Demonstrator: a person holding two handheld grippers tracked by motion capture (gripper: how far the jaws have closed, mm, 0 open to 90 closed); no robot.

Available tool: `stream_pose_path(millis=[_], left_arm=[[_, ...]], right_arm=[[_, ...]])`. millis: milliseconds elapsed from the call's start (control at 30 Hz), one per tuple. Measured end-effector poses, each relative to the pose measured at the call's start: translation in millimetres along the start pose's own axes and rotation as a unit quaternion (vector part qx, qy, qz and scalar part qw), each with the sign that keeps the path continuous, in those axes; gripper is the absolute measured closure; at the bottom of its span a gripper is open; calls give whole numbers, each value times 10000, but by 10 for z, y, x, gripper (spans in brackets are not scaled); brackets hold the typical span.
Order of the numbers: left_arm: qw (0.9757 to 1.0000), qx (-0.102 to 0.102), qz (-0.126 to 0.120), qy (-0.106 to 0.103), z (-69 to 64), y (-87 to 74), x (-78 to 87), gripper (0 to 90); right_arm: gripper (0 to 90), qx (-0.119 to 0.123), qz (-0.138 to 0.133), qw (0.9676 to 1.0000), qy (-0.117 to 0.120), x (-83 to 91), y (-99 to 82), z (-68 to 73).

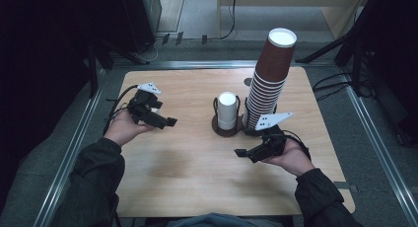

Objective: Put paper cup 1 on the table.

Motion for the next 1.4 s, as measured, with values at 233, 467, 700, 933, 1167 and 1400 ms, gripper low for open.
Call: stream_pose_path(millis=[233, 467, 700, 933, 1167, 1400], left_arm=[[9998, -43, -128, -170, -196, 20, -108, 56], [9996, -175, -87, -224, -394, -27, -224, 56], [9990, -196, -210, -346, -513, -20, -265, 66], [9982, -259, -149, -516, -669, -55, -405, 66], [9972, -356, -150, -635, -808, -24, -487, 66], [9969, -352, -131, -687, -829, -26, -495, 66]], right_arm=[[181, -19, 43, 10000, -75, 46, 2, -27], [266, 34, -52, 10000, -11, 160, 14, -47], [267, -41, -140, 9999, -3, 238, 30, -83], [263, -120, -145, 9998, -39, 255, 51, -144], [271, -182, -130, 9997, 7, 265, 51, -154], [279, -163, -157, 9997, -5, 317, 84, -167]])
Point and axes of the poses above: each handheld gripper's, and its own axes: x roughly backward along the jaws, y roughly out of its top, z roughly to its left, the point moved 8 cm from there along -x, roughly forward along the jaws, and after that the axes turned 7 degrees about -x, right-handed, at the moved point
